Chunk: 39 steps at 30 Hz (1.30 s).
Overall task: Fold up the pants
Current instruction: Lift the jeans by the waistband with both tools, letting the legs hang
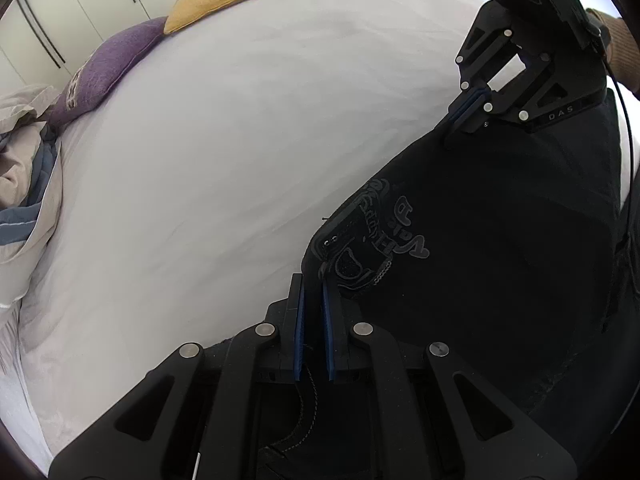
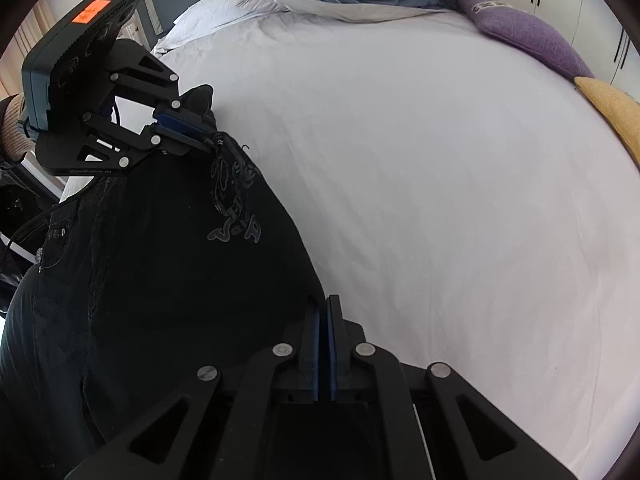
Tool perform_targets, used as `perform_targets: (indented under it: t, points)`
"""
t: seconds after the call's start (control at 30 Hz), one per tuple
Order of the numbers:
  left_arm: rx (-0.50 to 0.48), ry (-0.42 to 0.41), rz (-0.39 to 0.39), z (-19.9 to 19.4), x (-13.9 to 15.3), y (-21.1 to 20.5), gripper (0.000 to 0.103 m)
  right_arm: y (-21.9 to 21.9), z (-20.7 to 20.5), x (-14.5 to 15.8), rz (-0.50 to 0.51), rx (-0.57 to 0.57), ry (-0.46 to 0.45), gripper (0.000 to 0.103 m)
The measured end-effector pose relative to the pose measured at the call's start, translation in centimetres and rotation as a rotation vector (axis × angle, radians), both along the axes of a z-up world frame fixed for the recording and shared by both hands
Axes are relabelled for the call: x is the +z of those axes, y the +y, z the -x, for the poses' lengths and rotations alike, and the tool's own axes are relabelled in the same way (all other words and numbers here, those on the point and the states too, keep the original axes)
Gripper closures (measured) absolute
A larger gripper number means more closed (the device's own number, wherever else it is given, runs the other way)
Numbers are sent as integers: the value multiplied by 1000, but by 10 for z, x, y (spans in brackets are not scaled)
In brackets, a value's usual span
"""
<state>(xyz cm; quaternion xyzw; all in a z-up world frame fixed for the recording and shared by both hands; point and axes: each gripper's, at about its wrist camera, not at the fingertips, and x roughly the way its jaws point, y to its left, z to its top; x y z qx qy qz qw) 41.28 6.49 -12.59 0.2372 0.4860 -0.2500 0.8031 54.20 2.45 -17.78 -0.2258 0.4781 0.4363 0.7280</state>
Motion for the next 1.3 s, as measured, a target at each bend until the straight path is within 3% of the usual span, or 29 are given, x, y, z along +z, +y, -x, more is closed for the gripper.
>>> perform_targets:
  t: [0.3,0.5,0.63,0.9,1.1,1.3]
  points:
    - [-2,-29,0,28,17,4,96,2,42,16,20,31,-104,99]
    - [-60,-88,-63,78,25,2,96,8,115,25,98,127,-224,100]
    - [-101,-100,-80,123,22,-2,96,13,177,27,192,218,-353,100]
    - [-93,-81,-96,200,-3,12,98,19,276,23,285,305,-469,100]
    - [-48,-87,-101,233,-16,30,98,37,325,12,336,354,-544,100]
    - [-81,-101,-136,241,-20,40,99,38,374,-6,389,468,-602,100]
